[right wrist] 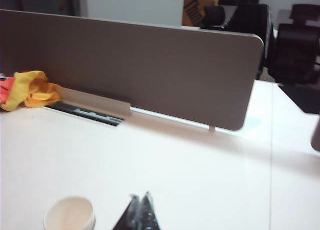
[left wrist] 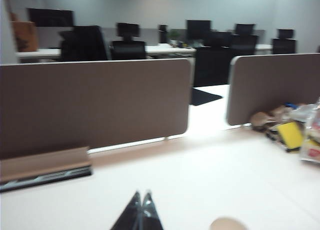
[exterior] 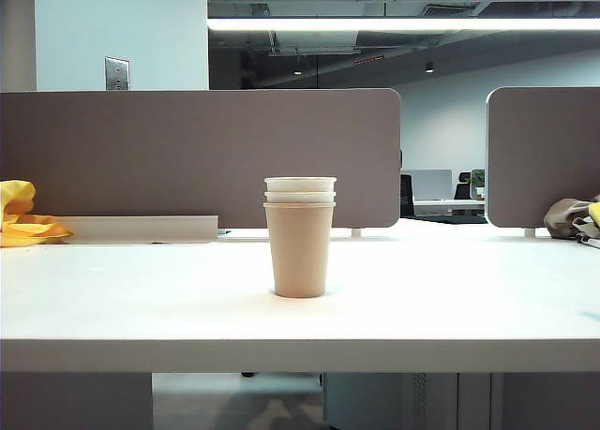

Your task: Pick up all the paper cups on the table one by one and stack them together.

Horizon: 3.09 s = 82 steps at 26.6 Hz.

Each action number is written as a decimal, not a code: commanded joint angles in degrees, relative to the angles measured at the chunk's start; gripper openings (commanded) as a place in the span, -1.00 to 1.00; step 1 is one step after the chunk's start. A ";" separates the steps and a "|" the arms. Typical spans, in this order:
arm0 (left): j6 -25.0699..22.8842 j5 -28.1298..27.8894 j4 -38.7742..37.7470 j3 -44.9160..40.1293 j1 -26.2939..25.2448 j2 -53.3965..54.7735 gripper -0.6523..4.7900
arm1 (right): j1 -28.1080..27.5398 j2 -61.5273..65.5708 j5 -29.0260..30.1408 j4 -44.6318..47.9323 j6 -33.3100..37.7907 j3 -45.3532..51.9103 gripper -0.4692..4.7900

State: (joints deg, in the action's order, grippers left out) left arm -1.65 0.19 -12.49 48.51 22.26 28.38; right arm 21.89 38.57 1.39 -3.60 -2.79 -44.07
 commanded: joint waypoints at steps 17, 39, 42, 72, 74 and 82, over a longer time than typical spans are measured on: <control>0.79 -4.28 -11.91 -17.97 -0.07 -19.02 -0.78 | 0.00 -16.66 4.87 -7.04 4.33 18.67 -0.82; -1.38 -4.44 8.79 -33.66 -0.07 -21.51 -0.78 | -0.07 -20.22 -1.70 9.77 -1.73 27.21 -0.83; -1.36 -4.46 8.46 -33.81 -0.09 -21.51 -0.78 | -0.07 -20.28 -1.46 9.81 -1.73 27.21 -0.82; -1.36 -4.07 16.39 -41.24 -0.11 -22.23 -0.78 | -16.48 -28.59 -1.46 7.08 -1.73 29.92 -0.82; -1.36 -4.04 16.39 -42.47 -0.11 -22.21 -0.78 | -19.10 -31.71 -1.44 6.40 -1.73 31.52 -0.82; -1.36 -4.02 13.84 -43.17 -0.11 -22.36 -0.78 | -21.92 -33.70 -1.42 2.29 -1.73 31.82 -0.82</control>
State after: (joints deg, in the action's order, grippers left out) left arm -2.98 -4.08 1.02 5.28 22.26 6.15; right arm -0.05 4.86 0.01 -1.65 -4.58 -11.99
